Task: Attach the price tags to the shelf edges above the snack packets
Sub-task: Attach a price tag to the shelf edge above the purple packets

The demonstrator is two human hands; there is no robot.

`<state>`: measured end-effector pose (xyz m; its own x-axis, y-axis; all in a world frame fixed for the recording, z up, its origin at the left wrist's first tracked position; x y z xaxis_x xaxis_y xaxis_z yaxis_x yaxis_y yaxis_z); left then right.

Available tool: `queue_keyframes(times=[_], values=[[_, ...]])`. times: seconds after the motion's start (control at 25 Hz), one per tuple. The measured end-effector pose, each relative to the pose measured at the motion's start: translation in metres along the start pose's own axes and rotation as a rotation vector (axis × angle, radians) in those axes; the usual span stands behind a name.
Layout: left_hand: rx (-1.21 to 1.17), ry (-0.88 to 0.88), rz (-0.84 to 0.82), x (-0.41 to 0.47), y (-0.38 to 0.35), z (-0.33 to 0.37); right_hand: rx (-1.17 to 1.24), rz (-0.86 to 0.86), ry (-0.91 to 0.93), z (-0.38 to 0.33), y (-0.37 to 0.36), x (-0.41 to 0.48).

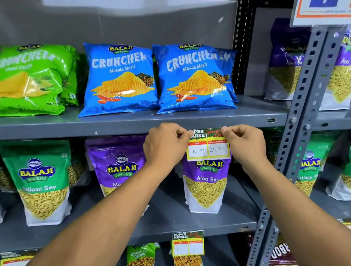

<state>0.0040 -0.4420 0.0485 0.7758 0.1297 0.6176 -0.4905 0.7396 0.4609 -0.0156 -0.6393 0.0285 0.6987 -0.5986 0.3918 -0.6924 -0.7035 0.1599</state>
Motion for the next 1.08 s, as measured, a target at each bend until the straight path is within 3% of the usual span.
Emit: queue_keyframes(times=[0.6, 0.72, 0.84, 1.08], values=[[0.122, -0.104, 0.036, 0.023, 0.015, 0.017, -0.121, 0.002, 0.099, -0.028, 0.000, 0.014], [0.202, -0.109, 0.022, 0.029, 0.018, 0.019, -0.236, 0.038, 0.131, -0.029, 0.005, 0.018], [0.321, -0.087, -0.046, 0.047, 0.025, 0.024, -0.420, 0.091, 0.191, -0.037, 0.017, 0.027], [0.313, -0.104, -0.224, 0.061, 0.027, 0.042, -0.473, -0.107, 0.407, -0.052, 0.014, 0.032]])
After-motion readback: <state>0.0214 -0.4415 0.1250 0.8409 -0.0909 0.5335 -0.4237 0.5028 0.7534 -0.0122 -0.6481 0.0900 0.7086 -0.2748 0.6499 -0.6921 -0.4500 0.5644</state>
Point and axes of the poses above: each hand's wrist, its own x-axis towards the middle knuckle, its own y-axis out of the back of the hand, z = x × y, the point moved 3 cm from there along x, towards the middle knuckle, and after that the axes turned 6 degrees about z, right-handed, at the moved point
